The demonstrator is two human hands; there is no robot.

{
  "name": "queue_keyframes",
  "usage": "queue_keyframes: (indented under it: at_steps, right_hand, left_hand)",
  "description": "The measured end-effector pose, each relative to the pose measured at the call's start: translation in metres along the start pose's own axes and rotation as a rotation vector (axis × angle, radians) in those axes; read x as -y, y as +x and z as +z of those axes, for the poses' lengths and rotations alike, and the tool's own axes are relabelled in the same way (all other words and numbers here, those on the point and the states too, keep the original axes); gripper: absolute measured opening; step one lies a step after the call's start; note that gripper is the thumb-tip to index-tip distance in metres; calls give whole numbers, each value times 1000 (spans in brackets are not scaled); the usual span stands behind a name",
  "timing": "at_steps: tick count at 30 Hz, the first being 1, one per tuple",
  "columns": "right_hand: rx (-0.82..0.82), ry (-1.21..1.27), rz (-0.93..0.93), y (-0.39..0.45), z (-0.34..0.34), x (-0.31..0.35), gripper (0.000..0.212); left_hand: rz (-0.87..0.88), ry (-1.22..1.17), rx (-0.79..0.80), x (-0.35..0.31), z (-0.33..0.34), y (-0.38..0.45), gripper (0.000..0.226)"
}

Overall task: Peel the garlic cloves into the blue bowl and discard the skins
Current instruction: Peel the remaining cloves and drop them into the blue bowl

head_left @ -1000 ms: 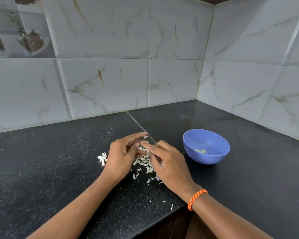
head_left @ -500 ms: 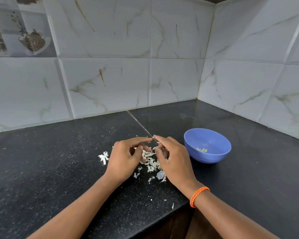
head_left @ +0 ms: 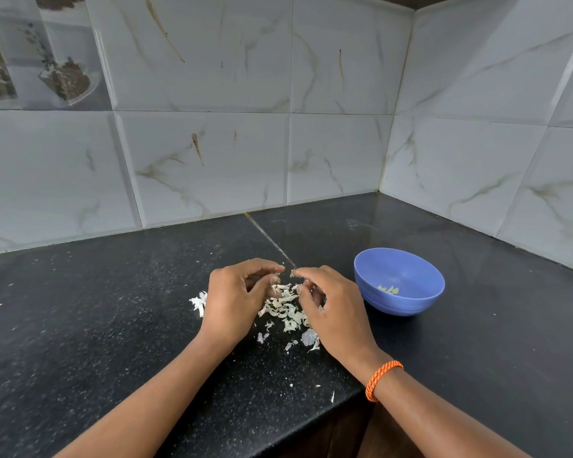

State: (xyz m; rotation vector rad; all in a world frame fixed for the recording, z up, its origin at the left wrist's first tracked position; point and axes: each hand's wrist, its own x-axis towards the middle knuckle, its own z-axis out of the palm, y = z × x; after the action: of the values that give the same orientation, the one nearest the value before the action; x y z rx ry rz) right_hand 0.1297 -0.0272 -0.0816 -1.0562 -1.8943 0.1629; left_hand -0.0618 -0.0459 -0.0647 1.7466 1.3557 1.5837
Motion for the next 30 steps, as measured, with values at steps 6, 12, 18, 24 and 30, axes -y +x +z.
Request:
queue_keyframes:
  at_steps: [6, 12, 18, 24, 30]
  right_hand:
    - [13, 61, -38, 0, 2, -2, 25]
    - [25, 87, -68, 0, 2, -3, 24]
    - [15, 54, -64, 0, 2, -3, 19]
    - [36, 96, -83, -1, 1, -1, 20]
    - [42, 111, -97, -1, 2, -2, 17]
  left_hand:
    - [93, 81, 64, 4, -2, 1, 41]
    - [52, -78, 138, 2, -2, 2, 48]
    - [58, -20, 124, 8, -1, 2, 43]
    - [60, -35, 128, 6, -1, 2, 44]
    - [46, -8, 121, 5, -2, 3, 41]
